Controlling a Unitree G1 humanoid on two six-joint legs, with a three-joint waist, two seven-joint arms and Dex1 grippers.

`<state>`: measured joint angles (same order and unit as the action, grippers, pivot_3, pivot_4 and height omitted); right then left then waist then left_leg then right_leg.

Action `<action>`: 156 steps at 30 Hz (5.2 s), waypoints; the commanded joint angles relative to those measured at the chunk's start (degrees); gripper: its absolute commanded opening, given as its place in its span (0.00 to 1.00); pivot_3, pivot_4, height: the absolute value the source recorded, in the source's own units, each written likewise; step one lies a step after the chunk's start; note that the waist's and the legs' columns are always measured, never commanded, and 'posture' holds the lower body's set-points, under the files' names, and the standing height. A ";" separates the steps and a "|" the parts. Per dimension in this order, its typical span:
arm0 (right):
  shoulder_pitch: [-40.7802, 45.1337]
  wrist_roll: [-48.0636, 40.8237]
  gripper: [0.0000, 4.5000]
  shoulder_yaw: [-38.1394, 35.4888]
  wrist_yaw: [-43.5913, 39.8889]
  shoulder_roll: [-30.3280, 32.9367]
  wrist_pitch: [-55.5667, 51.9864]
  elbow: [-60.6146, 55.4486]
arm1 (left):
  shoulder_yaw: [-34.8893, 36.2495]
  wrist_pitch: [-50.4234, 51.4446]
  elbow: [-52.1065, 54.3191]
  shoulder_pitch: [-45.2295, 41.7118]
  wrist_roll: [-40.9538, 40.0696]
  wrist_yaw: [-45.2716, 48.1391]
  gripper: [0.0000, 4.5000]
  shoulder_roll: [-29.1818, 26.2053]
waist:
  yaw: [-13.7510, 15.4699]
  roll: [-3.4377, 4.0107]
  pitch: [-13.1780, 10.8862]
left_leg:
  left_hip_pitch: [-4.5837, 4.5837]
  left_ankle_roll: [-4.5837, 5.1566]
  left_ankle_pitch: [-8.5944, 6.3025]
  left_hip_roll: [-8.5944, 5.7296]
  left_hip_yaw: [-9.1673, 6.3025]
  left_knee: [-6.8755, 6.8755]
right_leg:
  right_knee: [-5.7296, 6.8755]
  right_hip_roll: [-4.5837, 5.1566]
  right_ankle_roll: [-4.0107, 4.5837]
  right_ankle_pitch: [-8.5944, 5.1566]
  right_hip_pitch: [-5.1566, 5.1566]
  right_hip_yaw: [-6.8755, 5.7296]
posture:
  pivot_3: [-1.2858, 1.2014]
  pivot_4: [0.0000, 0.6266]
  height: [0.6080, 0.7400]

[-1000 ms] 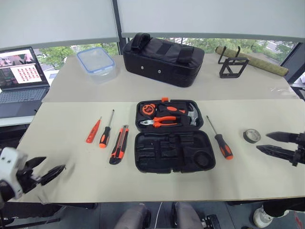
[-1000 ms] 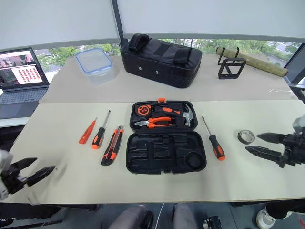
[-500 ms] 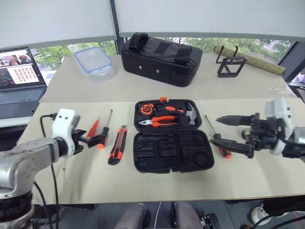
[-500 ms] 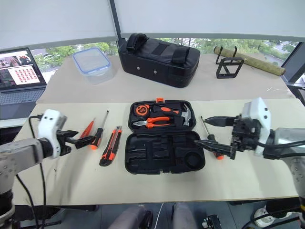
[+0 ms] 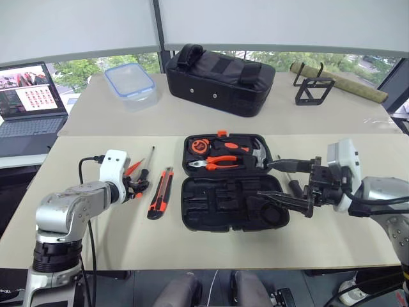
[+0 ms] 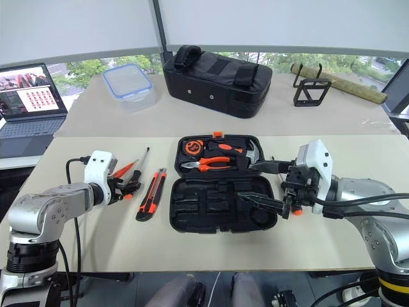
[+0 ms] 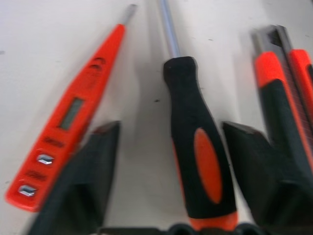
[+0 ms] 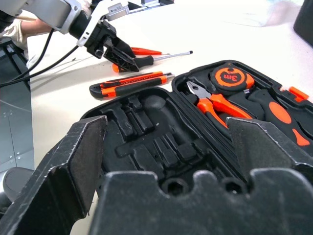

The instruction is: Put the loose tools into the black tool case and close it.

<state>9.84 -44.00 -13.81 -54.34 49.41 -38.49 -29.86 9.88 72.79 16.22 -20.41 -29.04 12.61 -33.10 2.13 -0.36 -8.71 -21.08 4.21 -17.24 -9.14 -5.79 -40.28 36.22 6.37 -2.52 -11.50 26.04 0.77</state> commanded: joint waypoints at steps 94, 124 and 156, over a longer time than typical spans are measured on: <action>-7.27 15.69 0.24 -6.35 22.00 -9.77 -1.97 11.73 | -13.81 -31.86 -5.71 -18.56 -3.15 72.74 0.94 -11.66 | -1.42 -0.21 0.01 | -0.27 0.53 0.29 -0.04 -0.07 -0.62 | 0.38 -0.29 -0.13 0.24 0.15 0.01 | 0.52 0.24 0.83; 21.16 41.28 0.24 26.90 -15.44 -3.48 45.07 38.13 | -15.93 -36.58 -4.86 -15.28 -0.47 71.42 0.94 -17.98 | -1.93 -0.10 -0.12 | -0.34 0.51 0.28 0.05 -0.07 -0.49 | -0.05 -0.25 -0.03 0.31 0.17 -0.16 | 0.52 0.24 0.83; 18.80 45.41 0.00 33.60 -10.00 -9.47 28.08 32.97 | -16.13 -39.94 -7.10 -14.02 2.25 67.79 0.94 -17.85 | -2.10 -0.12 -0.06 | -0.19 0.51 0.28 0.08 -0.07 -0.49 | -0.04 -0.26 -0.03 0.31 0.09 -0.16 | 0.52 0.24 0.83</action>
<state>30.75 -1.72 17.35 -64.29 39.01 -10.13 0.93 -8.15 32.82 7.35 -35.24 -26.87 81.58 -49.94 0.03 -0.48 -8.77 -21.20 4.71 -16.97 -9.06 -5.86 -40.75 36.17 6.11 -2.55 -11.18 26.12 0.62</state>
